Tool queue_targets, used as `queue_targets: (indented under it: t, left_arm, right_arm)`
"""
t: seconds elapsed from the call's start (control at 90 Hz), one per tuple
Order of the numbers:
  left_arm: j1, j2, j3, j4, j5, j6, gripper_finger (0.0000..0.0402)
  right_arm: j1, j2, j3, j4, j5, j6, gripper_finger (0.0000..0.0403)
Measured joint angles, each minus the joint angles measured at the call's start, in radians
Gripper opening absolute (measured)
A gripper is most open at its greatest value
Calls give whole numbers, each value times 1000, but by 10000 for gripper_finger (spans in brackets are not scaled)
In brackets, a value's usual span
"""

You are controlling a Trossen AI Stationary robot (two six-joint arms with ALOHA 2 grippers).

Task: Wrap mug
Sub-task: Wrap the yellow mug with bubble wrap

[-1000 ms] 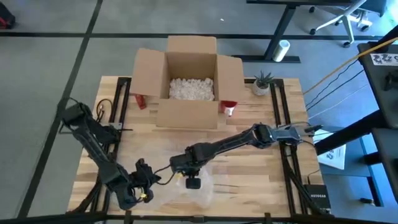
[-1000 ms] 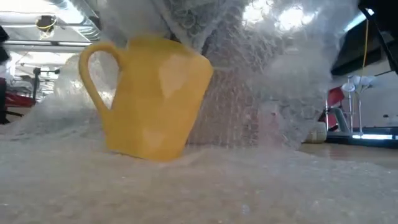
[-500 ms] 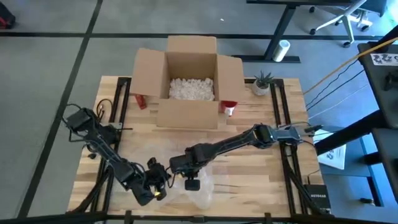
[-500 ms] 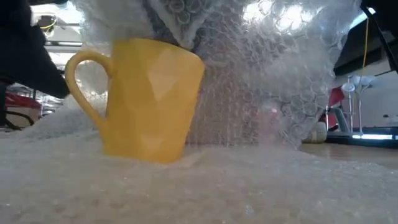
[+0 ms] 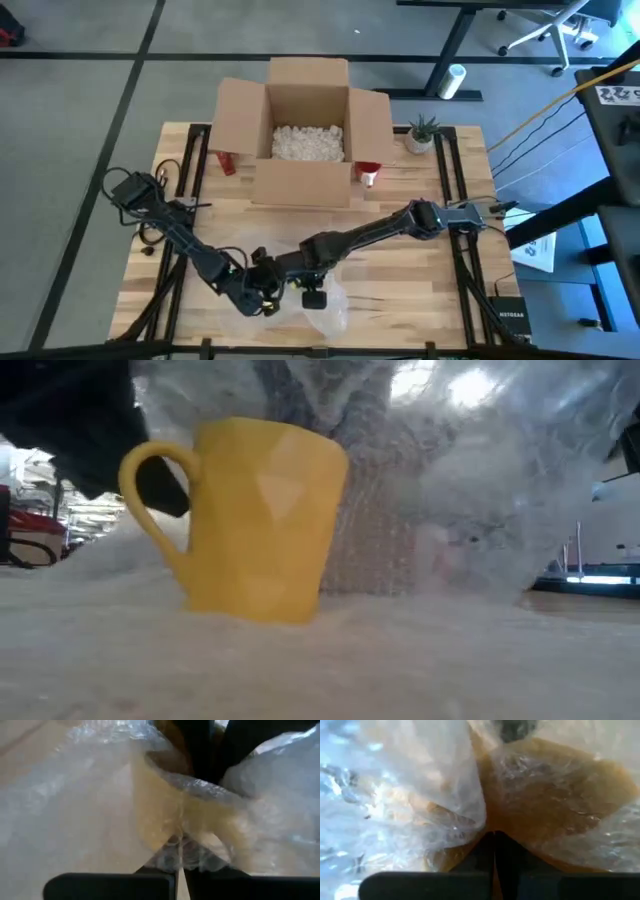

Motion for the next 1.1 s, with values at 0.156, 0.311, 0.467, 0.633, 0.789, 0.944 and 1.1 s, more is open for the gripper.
queue_targets:
  t: [0.156, 0.311, 0.467, 0.633, 0.789, 0.944, 1.1]
  left_arm:
    - [30, 15, 0, 60, 16, 43, 0]
    - [46, 44, 5, 127, 56, 74, 0]
    - [29, 23, 4, 101, 64, 82, 0]
    - [-26, -48, 3, 19, 82, 62, 0]
    - [-89, -114, 2, -20, 70, 12, 0]
    - [-131, -128, 2, 129, 3, 122, 0]
    - [-109, -109, 2, 251, -2, 259, 0]
  right_arm:
    - [7, -9, -1, -33, 3, 2, 0]
    - [13, -24, -3, -69, 34, 3, 0]
    - [13, -28, -4, -63, 57, -1, 0]
    - [12, -37, 0, -41, 65, 3, 0]
    - [12, -37, 0, -21, 65, 3, 0]
    - [12, -37, 0, 0, 65, 3, 0]
    - [12, -37, 0, 2, 63, 3, 0]
